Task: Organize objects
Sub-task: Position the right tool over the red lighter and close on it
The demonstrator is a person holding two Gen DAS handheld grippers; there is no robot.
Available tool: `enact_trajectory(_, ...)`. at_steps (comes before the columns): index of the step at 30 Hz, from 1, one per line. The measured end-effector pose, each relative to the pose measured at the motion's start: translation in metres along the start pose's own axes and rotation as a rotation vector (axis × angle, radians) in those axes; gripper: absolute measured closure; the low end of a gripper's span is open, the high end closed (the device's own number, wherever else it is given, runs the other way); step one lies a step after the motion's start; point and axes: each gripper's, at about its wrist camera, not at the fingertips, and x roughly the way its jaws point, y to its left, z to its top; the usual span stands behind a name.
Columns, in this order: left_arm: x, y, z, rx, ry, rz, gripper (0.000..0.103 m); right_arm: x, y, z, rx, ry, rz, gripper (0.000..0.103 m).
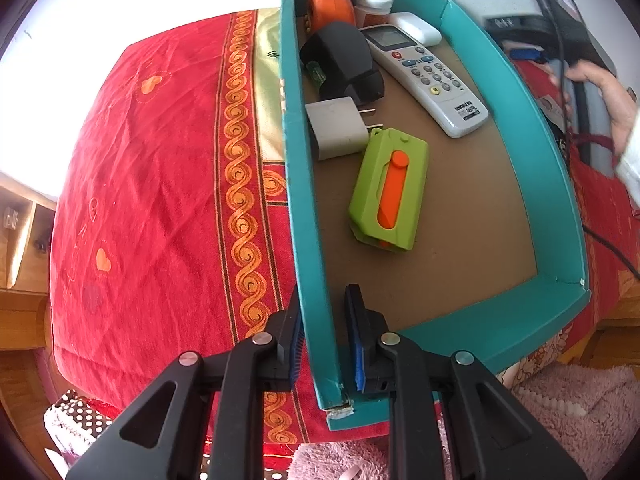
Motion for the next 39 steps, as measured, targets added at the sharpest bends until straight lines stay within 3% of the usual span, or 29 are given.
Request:
enact_trajectory(3,0.001,0.002,0.002,-0.003,0.003,0.003,0.088,-0.014,0.001,-0.013,-0.017,-0.013,0.05,0.051)
enact_trajectory(6,0.001,0.005,0.003,-0.004,0.003,0.002,0.091,-0.033,0.025,-0.039,-0.148,-0.031,0.127,0.053)
enact_trajectory(9,0.0,0.006,0.004,-0.002,0.005,0.01,0.092,-0.046,0.044,-0.051,-0.21,-0.055,0.203,0.064)
enact_trajectory(11,0.0,0.005,0.004,0.001,0.005,0.015,0.092,-0.05,0.054,-0.05,-0.228,-0.07,0.189,0.074)
enact_trajectory(13,-0.002,0.003,0.004,0.016,-0.002,0.033,0.092,-0.048,0.058,-0.047,-0.201,-0.055,0.225,0.083)
enact_trajectory(19,-0.013,0.003,0.005,0.011,-0.023,0.043,0.093,-0.041,0.047,-0.049,-0.107,-0.037,0.291,0.087)
enact_trajectory(20,-0.014,0.004,0.005,0.006,-0.025,0.038,0.093,-0.033,0.046,-0.066,-0.1,-0.039,0.3,0.087)
enact_trajectory(24,-0.014,0.005,0.005,0.016,-0.025,0.044,0.093,-0.033,0.043,-0.061,-0.109,-0.043,0.313,0.09)
enact_trajectory(28,-0.012,0.007,0.004,0.022,-0.027,0.048,0.093,-0.032,0.014,-0.044,0.032,-0.074,0.298,0.061)
enact_trajectory(32,-0.009,0.002,-0.001,0.019,-0.017,0.042,0.093,-0.019,-0.002,-0.019,0.126,-0.066,0.218,0.047)
enact_trajectory(34,-0.008,0.001,-0.002,0.022,-0.019,0.042,0.093,-0.012,0.0,-0.005,0.121,-0.055,0.18,0.028)
enact_trajectory(39,-0.004,0.004,-0.004,0.021,-0.022,0.027,0.092,0.003,0.019,0.008,0.016,-0.027,0.055,0.019)
